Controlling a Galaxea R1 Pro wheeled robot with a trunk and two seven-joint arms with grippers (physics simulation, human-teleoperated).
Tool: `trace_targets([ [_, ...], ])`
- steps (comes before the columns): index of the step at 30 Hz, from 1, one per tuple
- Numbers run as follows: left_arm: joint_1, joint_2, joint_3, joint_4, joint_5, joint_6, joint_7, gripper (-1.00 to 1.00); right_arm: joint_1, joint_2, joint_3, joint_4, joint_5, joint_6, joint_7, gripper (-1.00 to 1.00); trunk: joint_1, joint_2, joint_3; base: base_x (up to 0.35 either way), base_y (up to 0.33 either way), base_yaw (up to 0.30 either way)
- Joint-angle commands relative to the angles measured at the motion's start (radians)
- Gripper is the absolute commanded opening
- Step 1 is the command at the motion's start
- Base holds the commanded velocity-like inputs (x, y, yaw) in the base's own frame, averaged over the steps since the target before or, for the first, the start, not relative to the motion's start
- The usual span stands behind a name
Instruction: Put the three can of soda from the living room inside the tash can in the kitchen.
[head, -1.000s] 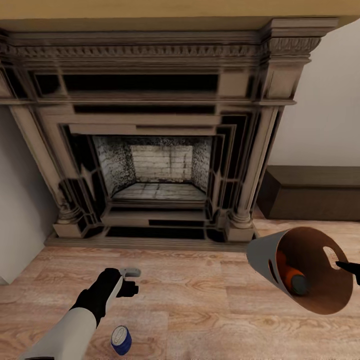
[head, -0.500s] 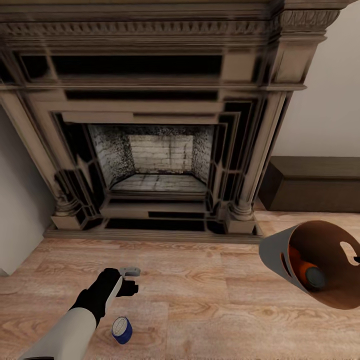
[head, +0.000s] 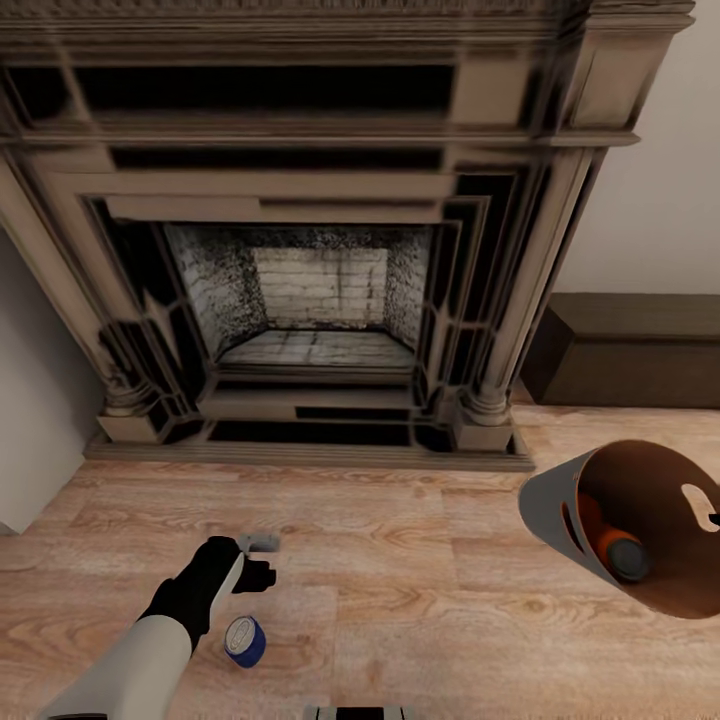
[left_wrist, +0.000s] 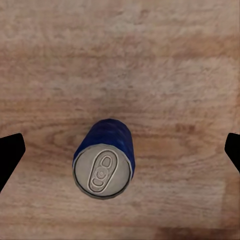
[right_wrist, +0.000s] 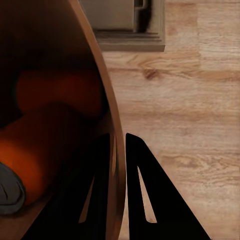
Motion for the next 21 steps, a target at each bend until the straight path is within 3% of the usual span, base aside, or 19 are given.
trace_targets([
  [1,0.0,0.0,0.001,0.0,0.0,0.0,0.0,1.0,-0.002,0.0,0.008,-0.001,-0.013,0.011,0.006,-1.0,0.0,0.0,-0.004,0.0,0.0,0.0],
  [21,0.0,0.003,-0.001,-0.001,0.004,-0.002,-0.001,1.0,-0.001,0.001,0.026,-0.001,-0.011,0.012,0.006,-1.0,0.009,-0.005,-0.081,0.0,0.0,0.0],
])
